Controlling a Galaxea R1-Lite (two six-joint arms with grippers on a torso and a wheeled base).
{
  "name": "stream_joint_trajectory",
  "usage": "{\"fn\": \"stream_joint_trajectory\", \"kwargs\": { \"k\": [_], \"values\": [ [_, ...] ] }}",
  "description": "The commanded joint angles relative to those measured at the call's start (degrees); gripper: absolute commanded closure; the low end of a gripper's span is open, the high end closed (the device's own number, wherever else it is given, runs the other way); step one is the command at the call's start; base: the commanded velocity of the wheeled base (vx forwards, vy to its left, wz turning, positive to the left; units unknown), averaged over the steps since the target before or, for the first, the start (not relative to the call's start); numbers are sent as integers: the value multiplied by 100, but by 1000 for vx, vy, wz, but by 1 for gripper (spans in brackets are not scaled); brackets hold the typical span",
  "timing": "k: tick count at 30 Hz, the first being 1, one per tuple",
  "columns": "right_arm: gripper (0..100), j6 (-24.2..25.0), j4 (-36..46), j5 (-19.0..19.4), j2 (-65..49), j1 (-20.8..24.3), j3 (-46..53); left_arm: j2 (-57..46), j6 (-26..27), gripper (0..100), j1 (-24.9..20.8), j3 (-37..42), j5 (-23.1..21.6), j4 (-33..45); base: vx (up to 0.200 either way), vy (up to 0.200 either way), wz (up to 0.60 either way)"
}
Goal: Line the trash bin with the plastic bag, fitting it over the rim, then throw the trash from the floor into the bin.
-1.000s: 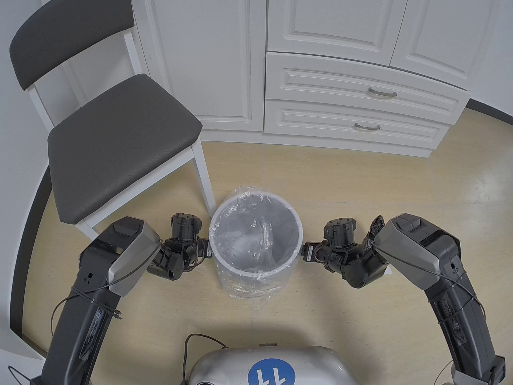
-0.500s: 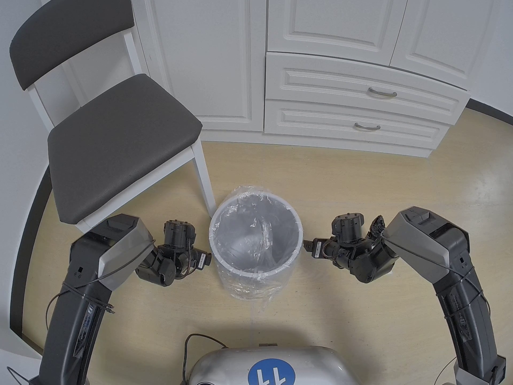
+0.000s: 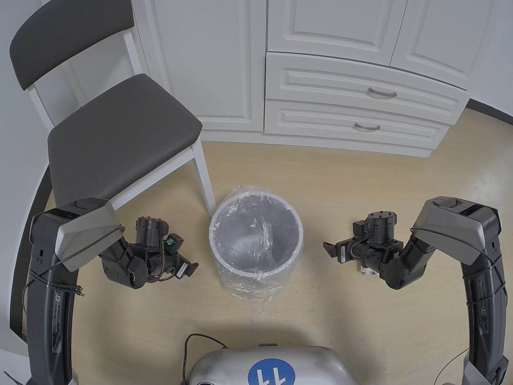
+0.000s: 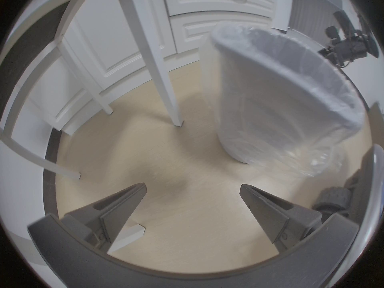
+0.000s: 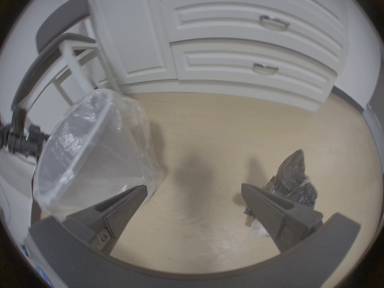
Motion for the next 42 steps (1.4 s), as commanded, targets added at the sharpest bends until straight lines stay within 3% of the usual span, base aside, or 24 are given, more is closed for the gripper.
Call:
{"fn": "stream_joint_trajectory", "kwargs": {
  "k": [1, 11, 15, 17, 25, 32, 37, 38, 39, 40, 42],
  "values": [
    [0, -1083, -755, 317, -1190, -78, 1546, -1137, 479, 0, 160, 940, -836, -64, 0, 0, 0],
    [0, -1171, -1028, 300, -2157, 256, 2469, -2007, 515, 0, 54, 1573, -1161, -117, 0, 0, 0],
    [0, -1435, -1520, 194, -2376, 511, 3014, -2253, 523, 0, -16, 1775, -1170, -231, 0, 0, 0],
    [0, -1795, -2100, 18, -2368, 599, 3330, -2350, 515, 0, -78, 1890, -1170, -398, 0, 0, 0],
    [0, -1857, -2821, -210, -2429, 951, 3664, -2517, 532, 0, -157, 2171, -1153, -1014, 0, 0, 0],
    [0, -2551, -3155, -940, -2561, 1100, 3849, -3097, 497, 0, -508, 2804, -1082, -2279, 0, 0, 0],
    [0, -2516, -3155, -1265, -2684, 1030, 3664, -3211, 400, 0, -754, 2777, -564, -2798, 0, 0, 0],
    [0, -2446, -3155, -1397, -2631, 863, 3366, -3167, 128, 0, -913, 2593, -195, -2991, 0, 0, 0],
    [0, -2428, -3155, -1414, -2614, 810, 3313, -3159, 66, 0, -948, 2549, -116, -3009, 0, 0, 0],
    [0, -2366, -3155, -1449, -2438, 450, 2952, -3141, -338, 0, -1132, 2241, 324, -3035, 0, 0, 0],
    [0, -2270, -2970, -1449, -2280, 80, 2451, -3141, -725, 0, -1247, 1898, 737, -2982, 0, 0, 0]
  ]
}}
